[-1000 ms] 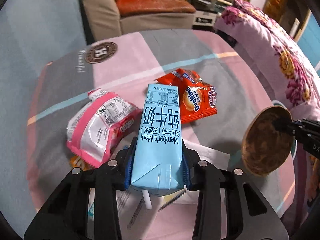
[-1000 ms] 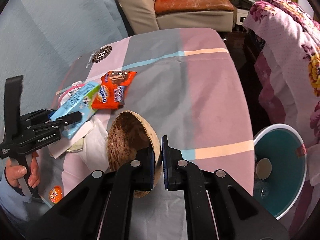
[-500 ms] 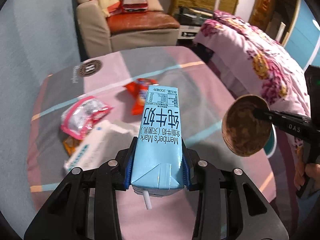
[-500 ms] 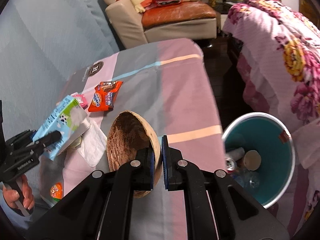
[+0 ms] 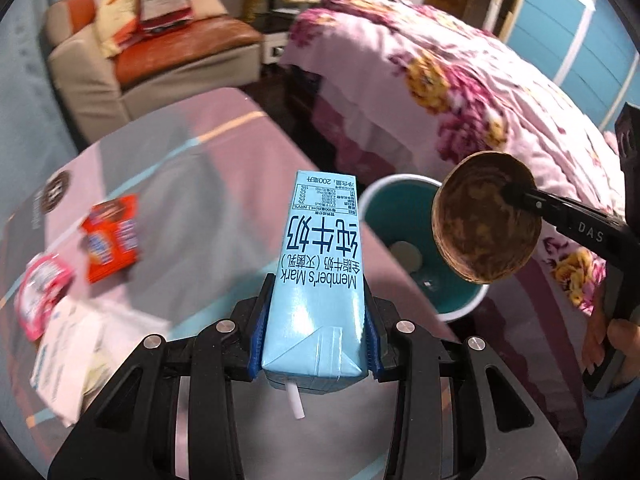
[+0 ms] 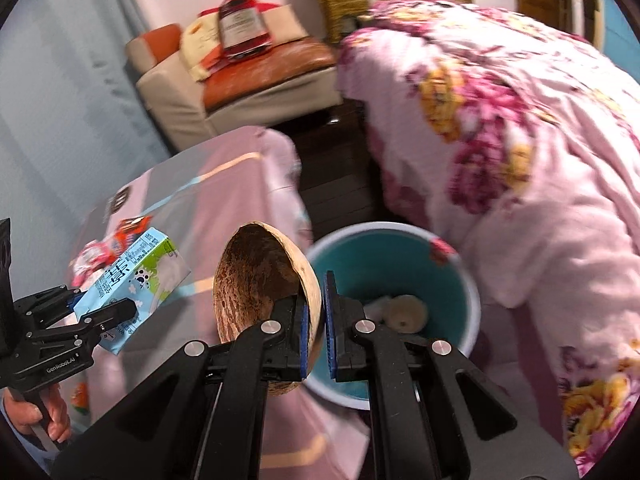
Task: Collect trash
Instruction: 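Carry the milk carton and coconut shell over the bin and release both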
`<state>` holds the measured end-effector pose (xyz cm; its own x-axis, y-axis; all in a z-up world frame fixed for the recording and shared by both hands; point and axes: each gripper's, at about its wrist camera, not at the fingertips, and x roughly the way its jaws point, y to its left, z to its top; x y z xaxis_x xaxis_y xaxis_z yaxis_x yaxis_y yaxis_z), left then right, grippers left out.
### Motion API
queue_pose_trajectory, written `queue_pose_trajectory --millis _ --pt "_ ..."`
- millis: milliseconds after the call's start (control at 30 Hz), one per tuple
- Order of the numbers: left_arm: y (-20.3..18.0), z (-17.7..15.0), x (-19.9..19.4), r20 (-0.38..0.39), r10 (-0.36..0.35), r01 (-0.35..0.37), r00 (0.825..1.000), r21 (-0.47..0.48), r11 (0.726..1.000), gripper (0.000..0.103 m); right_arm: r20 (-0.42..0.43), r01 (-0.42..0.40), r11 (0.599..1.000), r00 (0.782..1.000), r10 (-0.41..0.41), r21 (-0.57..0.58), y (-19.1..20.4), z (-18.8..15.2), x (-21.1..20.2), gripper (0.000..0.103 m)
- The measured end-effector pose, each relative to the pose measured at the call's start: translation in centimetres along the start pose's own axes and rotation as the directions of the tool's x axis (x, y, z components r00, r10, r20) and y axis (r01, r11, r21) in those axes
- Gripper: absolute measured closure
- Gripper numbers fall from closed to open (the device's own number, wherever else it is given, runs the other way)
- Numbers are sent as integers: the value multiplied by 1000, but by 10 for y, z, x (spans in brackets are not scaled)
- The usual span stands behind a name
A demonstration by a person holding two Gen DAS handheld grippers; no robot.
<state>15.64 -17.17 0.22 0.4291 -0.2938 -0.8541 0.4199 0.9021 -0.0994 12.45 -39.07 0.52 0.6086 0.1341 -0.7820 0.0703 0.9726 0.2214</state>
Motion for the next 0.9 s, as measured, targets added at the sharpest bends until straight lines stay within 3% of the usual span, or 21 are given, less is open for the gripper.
queue_pose_trajectory --millis 200,367,900 --pt "-52 15 30 -37 -35 38 999 85 996 64 12 63 996 998 -64 57 -53 -6 -11 96" --pt "-79 23 57 -74 -44 53 996 118 992 64 23 100 993 995 -102 62 -70 -8 -11 96" --pt "-101 31 102 -132 -63 80 989 128 988 64 -34 141 986 990 -138 90 -99 -13 17 96"
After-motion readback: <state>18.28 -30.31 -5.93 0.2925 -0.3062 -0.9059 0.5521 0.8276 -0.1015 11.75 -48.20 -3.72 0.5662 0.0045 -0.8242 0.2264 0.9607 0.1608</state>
